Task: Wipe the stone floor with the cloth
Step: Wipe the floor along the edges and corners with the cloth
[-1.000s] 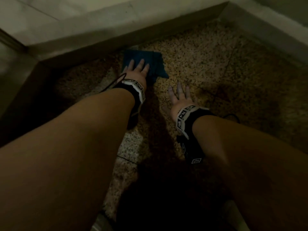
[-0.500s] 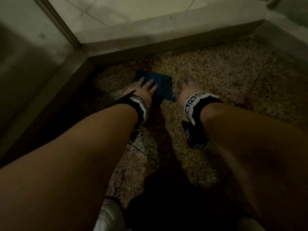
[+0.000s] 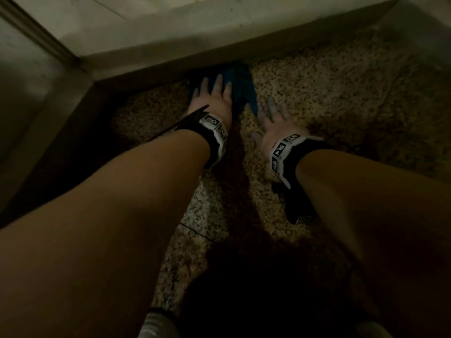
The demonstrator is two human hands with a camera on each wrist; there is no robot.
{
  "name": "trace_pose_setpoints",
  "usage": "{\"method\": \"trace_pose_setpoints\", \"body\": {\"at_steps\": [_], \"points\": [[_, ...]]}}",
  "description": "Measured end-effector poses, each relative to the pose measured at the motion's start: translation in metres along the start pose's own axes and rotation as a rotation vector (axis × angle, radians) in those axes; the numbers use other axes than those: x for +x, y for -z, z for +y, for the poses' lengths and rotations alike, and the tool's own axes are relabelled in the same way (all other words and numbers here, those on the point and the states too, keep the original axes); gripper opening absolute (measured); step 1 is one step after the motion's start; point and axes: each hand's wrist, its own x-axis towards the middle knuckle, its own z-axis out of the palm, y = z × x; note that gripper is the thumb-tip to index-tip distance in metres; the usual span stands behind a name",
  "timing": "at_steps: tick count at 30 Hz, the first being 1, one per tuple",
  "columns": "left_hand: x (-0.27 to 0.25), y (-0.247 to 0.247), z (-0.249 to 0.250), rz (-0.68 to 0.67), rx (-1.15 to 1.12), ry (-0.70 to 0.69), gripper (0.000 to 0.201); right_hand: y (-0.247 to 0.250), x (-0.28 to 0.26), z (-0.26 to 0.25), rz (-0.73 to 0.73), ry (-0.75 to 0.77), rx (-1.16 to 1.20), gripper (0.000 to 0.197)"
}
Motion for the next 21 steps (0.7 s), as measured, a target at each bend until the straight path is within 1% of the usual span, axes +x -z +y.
{"method": "trace_pose_setpoints", "body": {"at_steps": [2,4,6,8,10,14,16,19,21], "points": [[-0.002,0.003,-0.003,-0.023,-0.022,-0.017,0.074,0.001,-0.003,-0.002,0.008,0.008,-0.053,0.064],[-0.007,0.003,-0.011,-0.046,-0.062,-0.013,0.074,-0.001,-0.008,-0.002,0.048,0.038,-0.100,0.064],[-0.013,-0.003,-0.025,-0.060,-0.078,0.013,0.075,-0.002,-0.010,-0.002,0.049,0.035,-0.019,0.065],[-0.021,-0.010,-0.048,-0.077,-0.073,0.053,0.074,-0.001,-0.007,-0.004,0.023,0.003,0.051,0.065],[-0.030,-0.018,-0.077,-0.098,-0.079,0.111,0.072,0.003,-0.004,-0.009,-0.009,-0.036,0.073,0.066],[-0.053,-0.034,-0.115,-0.107,-0.099,0.232,0.065,0.001,-0.010,-0.014,0.014,-0.062,0.045,0.063],[-0.061,-0.038,-0.119,-0.126,-0.109,0.247,0.065,-0.004,-0.017,-0.017,0.041,-0.082,0.047,0.064],[-0.073,-0.041,-0.116,-0.132,-0.118,0.240,0.063,-0.010,-0.023,-0.023,0.078,-0.102,0.082,0.056],[-0.082,-0.047,-0.109,-0.138,-0.127,0.221,0.063,-0.012,-0.024,-0.029,0.047,-0.047,0.003,0.061]]}}
